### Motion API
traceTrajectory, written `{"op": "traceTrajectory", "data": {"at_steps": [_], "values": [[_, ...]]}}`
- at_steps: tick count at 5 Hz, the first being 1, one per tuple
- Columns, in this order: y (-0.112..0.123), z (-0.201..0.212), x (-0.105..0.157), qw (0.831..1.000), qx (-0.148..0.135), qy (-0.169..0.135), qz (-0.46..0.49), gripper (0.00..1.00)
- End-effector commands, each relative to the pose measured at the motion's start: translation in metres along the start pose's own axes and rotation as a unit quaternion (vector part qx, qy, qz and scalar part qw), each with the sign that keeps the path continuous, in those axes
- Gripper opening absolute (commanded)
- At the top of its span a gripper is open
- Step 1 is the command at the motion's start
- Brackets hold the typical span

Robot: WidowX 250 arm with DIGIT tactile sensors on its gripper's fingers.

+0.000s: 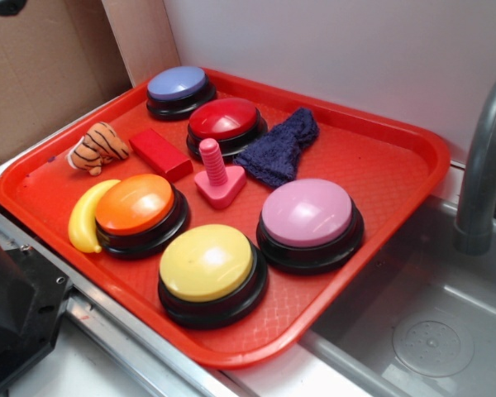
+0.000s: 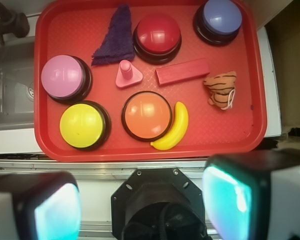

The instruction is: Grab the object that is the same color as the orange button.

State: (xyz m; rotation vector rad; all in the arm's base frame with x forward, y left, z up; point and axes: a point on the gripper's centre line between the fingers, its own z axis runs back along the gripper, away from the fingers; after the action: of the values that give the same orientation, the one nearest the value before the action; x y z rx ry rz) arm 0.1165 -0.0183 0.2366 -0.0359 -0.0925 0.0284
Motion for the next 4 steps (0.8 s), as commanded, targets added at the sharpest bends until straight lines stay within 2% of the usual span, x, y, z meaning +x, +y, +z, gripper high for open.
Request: {"op": "traceTrajectory", "data": {"at_steps": [1, 3, 4], "values": [[0.000, 0.000, 0.000, 1.000, 0.000, 0.000, 0.000, 1.00], [0.012, -0.016, 0.014, 1.000, 0.011, -0.012, -0.015, 1.00], [0.028, -0.030, 0.022, 1.000, 0.006, -0.018, -0.013, 1.00]]}}
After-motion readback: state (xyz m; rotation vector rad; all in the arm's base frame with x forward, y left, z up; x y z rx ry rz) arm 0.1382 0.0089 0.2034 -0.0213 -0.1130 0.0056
